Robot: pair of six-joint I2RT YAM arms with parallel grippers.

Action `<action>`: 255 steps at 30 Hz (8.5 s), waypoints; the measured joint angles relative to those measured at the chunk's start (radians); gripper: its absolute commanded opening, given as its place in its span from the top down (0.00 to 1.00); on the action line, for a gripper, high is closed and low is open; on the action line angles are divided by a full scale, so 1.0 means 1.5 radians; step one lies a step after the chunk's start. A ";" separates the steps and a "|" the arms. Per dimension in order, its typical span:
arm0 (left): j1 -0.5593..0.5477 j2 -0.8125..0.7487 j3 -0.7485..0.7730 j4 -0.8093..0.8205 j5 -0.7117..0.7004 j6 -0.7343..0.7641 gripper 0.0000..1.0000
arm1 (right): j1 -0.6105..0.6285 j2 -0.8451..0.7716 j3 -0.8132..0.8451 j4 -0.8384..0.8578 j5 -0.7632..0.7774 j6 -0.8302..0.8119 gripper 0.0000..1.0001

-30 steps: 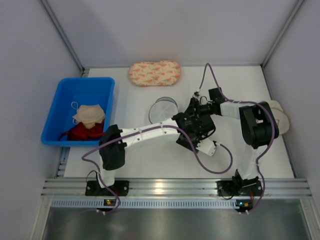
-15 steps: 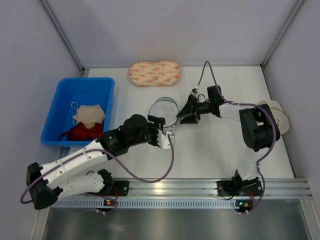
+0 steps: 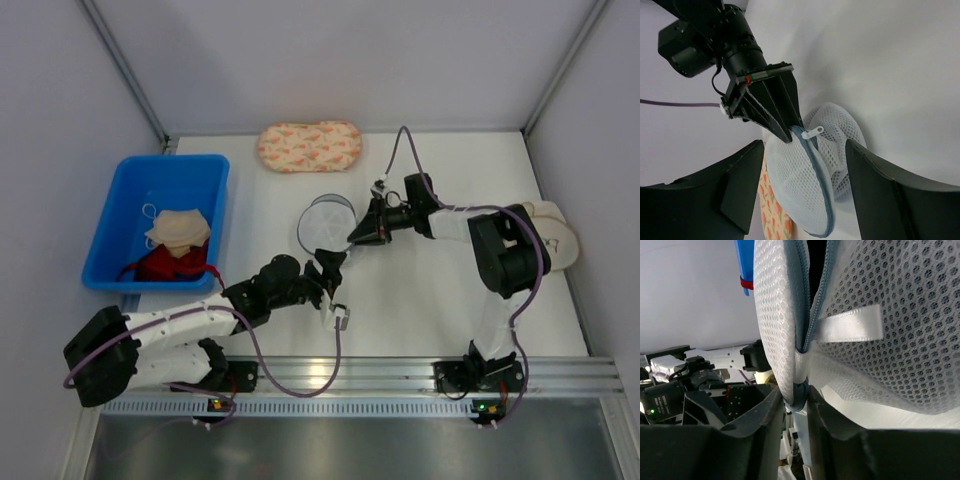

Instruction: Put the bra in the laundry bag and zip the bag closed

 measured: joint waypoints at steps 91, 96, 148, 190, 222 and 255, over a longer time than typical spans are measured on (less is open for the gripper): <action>0.042 0.156 -0.056 0.237 0.073 0.261 0.42 | 0.019 0.010 -0.035 0.113 -0.014 0.105 1.00; 0.037 0.156 -0.044 0.237 0.065 0.255 0.45 | 0.026 0.010 -0.035 0.111 -0.002 0.103 1.00; 0.034 0.027 0.046 -0.171 0.075 0.116 1.00 | 0.023 0.052 0.188 -0.288 0.007 -0.209 0.66; 0.029 0.093 0.219 -0.291 0.110 -0.173 1.00 | 0.034 0.057 0.318 -0.590 0.062 -0.400 1.00; 0.013 0.245 0.396 -0.358 0.076 -0.299 1.00 | 0.079 -0.024 0.254 -0.574 0.054 -0.396 0.88; -0.011 0.257 0.417 -0.441 0.108 -0.344 1.00 | -0.020 0.072 0.359 -0.626 0.039 -0.433 0.32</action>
